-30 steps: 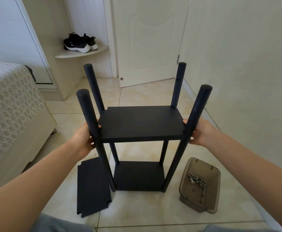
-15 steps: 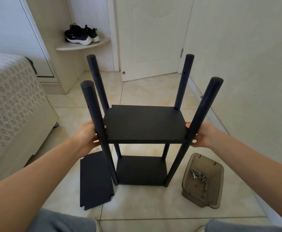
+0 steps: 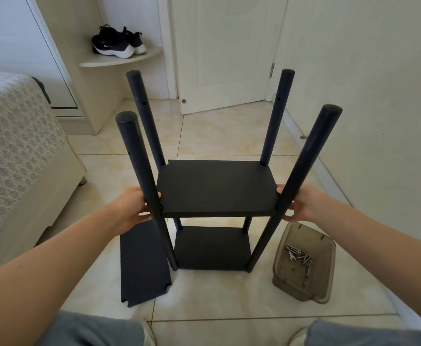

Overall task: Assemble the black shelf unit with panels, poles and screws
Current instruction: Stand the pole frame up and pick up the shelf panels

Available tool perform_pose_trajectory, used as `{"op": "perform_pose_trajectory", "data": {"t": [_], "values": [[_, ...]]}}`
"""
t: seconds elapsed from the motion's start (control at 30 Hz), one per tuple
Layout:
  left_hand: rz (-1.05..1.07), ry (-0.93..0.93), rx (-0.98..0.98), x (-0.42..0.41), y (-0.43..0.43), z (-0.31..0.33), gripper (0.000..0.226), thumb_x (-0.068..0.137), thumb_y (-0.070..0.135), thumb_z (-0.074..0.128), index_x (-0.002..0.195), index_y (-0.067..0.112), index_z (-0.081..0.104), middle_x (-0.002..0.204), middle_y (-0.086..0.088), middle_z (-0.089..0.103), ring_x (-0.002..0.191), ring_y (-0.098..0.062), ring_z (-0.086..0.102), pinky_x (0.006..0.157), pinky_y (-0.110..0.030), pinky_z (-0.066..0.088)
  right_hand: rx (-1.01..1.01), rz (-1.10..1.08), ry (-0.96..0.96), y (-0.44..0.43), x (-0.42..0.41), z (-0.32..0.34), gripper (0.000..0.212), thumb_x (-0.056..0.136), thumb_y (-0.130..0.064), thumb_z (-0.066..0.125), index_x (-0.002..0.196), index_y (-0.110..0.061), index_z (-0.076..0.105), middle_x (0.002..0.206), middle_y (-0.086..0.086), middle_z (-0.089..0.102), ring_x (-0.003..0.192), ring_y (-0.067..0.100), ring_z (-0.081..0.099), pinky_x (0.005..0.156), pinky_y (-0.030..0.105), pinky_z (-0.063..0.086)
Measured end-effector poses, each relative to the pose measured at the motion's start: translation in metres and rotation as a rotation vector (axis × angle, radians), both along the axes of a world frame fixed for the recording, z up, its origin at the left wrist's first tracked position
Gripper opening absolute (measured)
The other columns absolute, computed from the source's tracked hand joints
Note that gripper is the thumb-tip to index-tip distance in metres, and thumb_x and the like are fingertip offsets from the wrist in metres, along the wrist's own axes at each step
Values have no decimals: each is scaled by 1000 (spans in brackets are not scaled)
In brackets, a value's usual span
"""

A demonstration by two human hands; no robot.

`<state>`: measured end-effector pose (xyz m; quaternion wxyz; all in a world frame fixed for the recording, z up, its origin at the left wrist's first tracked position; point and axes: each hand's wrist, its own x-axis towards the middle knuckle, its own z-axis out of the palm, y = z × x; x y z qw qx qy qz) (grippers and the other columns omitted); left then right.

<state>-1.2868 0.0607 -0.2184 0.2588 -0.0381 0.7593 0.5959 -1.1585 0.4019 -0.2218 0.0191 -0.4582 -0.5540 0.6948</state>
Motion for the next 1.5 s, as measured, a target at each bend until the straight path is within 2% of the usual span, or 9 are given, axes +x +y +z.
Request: {"op": "perform_pose_trajectory", "data": {"t": [0.17, 0.37, 0.57, 0.73, 0.9, 1.13, 1.33, 1.43, 1.5], "values": [[-41, -42, -35, -1, -2, -7, 8, 98, 6, 59, 103, 9, 65, 99, -14, 65, 85, -25, 65, 69, -35, 56, -4, 9, -21, -1, 2, -7, 20, 96, -6, 46, 99, -9, 66, 94, 13, 61, 86, 31, 59, 69, 46, 48], [-79, -145, 20, -8, -5, -13, 25, 96, 6, 62, 121, 1, 62, 104, -15, 66, 92, -28, 66, 69, -37, 57, 14, -7, -16, 0, 1, -13, 21, 96, -5, 47, 98, -10, 68, 97, 13, 61, 87, 31, 59, 66, 45, 48], [-78, -253, 79, -16, -5, -18, 19, 95, 14, 64, 110, 4, 63, 105, -18, 62, 100, -35, 63, 100, -61, 47, 21, 21, 7, 6, -4, -16, 25, 97, -5, 47, 107, -10, 70, 103, 15, 62, 90, 34, 61, 59, 44, 50], [-107, -268, 73, -19, -3, -23, 40, 93, 20, 70, 127, 2, 62, 117, -18, 64, 107, -34, 64, 92, -57, 52, 1, 85, -24, 9, -5, -23, 27, 98, -7, 47, 116, -11, 68, 120, 19, 62, 100, 41, 61, 61, 53, 55], [-150, -310, 85, -24, -6, -27, 38, 92, 16, 69, 129, 9, 60, 127, -16, 62, 114, -37, 61, 86, -67, 53, -27, 106, -37, 12, -3, -27, 30, 99, -10, 46, 122, -11, 65, 125, 22, 61, 107, 45, 60, 64, 59, 55], [-153, -345, 98, -23, -8, -32, 29, 92, 12, 67, 120, 7, 61, 122, -23, 64, 104, -45, 65, 77, -68, 55, -26, 68, -51, 6, 2, -24, 30, 99, -7, 45, 122, -6, 64, 123, 21, 60, 106, 43, 59, 74, 63, 52], [-151, -353, 96, -27, -9, -34, 23, 94, 12, 64, 116, 7, 63, 114, -23, 65, 101, -45, 65, 77, -68, 54, -58, -53, -92, 5, 14, -28, 25, 99, 5, 33, 97, -1, 57, 111, 20, 60, 96, 38, 65, 72, 55, 51], [-155, -351, 96, -28, -9, -34, 17, 93, 12, 64, 109, 8, 65, 108, -22, 67, 98, -44, 66, 76, -69, 54, -69, 5, -269, 0, 24, -30, 49, 94, 17, 23, 133, 2, 46, 138, 22, 49, 117, 44, 56, 80, 54, 51], [-155, -350, 96, -28, -8, -34, 17, 91, 12, 66, 108, 8, 66, 109, -23, 68, 99, -45, 66, 76, -70, 53, -122, 89, -369, -8, 32, -31, 57, 93, 18, 29, 147, 0, 31, 142, 25, 45, 119, 48, 55, 83, 55, 53]]}}
